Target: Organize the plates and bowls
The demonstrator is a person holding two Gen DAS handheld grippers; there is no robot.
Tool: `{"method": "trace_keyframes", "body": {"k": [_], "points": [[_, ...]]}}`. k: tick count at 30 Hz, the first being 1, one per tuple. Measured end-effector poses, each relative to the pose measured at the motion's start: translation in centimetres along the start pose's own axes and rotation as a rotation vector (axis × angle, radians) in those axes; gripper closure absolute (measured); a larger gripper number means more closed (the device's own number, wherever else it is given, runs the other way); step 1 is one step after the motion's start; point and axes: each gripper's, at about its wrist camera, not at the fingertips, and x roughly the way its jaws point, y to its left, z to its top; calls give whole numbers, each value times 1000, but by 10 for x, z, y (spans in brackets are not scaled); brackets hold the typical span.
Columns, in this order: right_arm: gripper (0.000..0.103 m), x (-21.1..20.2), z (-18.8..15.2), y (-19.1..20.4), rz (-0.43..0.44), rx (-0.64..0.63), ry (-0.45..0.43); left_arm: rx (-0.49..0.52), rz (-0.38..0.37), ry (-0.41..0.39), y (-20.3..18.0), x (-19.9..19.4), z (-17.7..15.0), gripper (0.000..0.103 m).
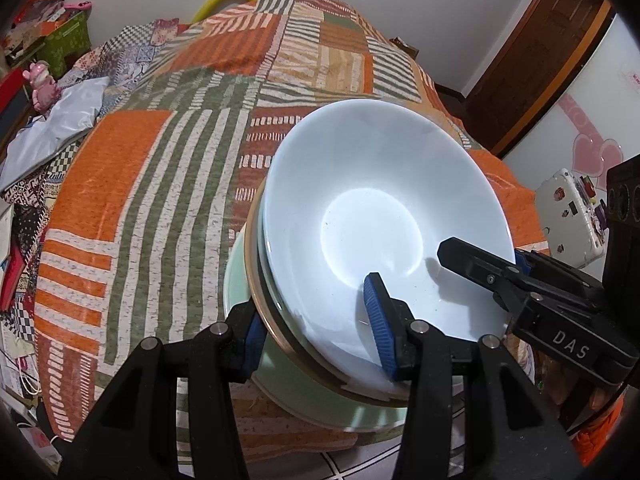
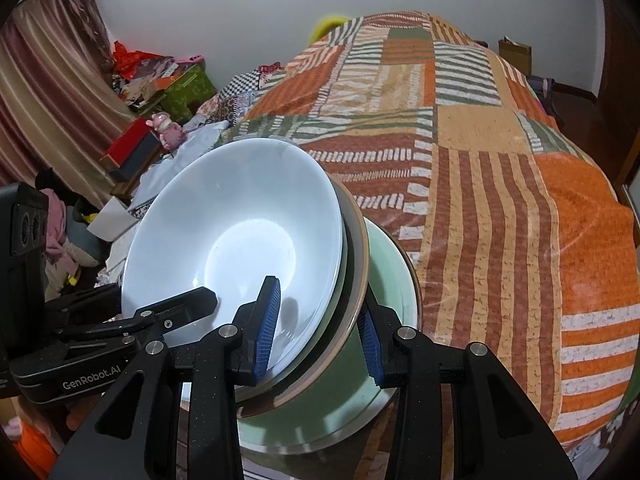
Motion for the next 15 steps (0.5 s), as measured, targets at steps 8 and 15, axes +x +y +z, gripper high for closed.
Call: {"method": "trace_keyframes", "body": {"k": [8,15], "points": [[67,4,-2,-6,27,4,1,-17,-32,4,7,6,0,57],[64,-6,-3,-5,3,-33,-18,-21,-24,-25,8,-2,-1,57]]}}
